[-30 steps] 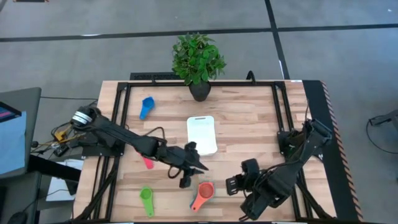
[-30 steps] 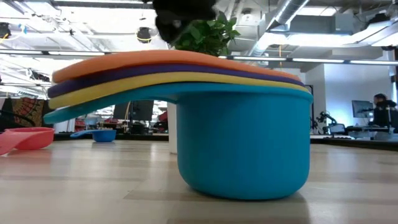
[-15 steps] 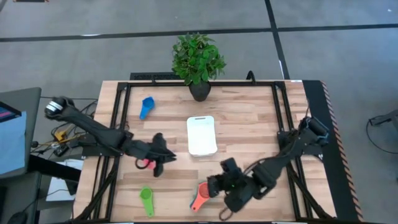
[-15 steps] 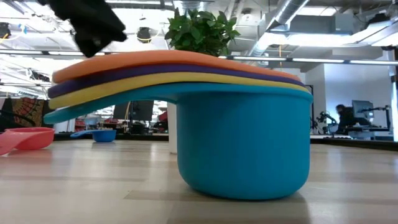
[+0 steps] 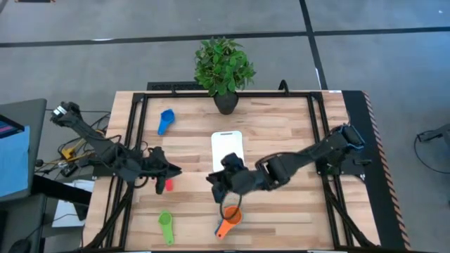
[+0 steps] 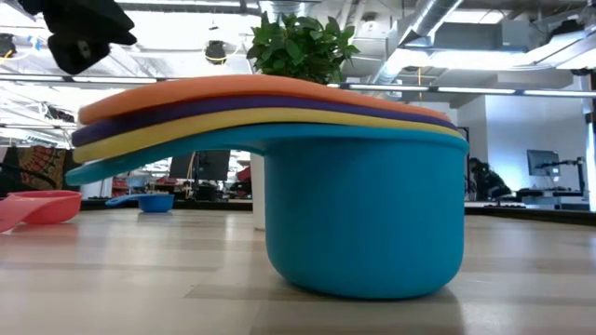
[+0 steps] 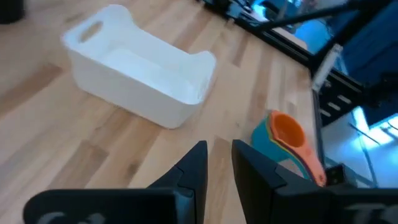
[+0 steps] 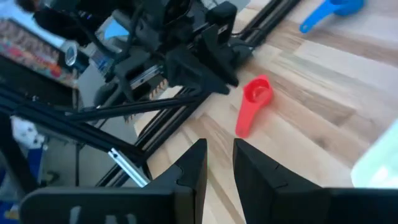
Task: Nest measuring cups in basket
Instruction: Stack the blue measuring cup on top of the orange measuring cup
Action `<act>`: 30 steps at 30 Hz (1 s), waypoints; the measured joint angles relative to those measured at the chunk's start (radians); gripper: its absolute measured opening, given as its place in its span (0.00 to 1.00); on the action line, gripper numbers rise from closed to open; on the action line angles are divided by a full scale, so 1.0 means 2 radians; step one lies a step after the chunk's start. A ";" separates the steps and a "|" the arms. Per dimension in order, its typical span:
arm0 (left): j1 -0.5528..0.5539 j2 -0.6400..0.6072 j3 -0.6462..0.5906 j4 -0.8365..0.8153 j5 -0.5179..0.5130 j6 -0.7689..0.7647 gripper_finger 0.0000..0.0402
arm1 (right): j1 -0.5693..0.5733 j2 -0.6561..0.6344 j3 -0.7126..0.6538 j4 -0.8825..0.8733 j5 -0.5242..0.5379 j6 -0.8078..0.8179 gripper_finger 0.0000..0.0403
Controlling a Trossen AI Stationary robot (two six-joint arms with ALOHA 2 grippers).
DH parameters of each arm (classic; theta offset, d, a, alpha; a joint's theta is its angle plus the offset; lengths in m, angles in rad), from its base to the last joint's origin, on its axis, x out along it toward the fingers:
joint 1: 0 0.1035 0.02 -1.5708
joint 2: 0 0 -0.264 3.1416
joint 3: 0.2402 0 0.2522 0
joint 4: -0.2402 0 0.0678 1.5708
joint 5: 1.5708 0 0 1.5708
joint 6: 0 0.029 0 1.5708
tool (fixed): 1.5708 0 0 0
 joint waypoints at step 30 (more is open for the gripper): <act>0.040 -0.023 0.000 -0.132 -0.056 -0.097 0.15 | -0.163 0.023 0.000 -0.003 -0.203 -0.242 0.26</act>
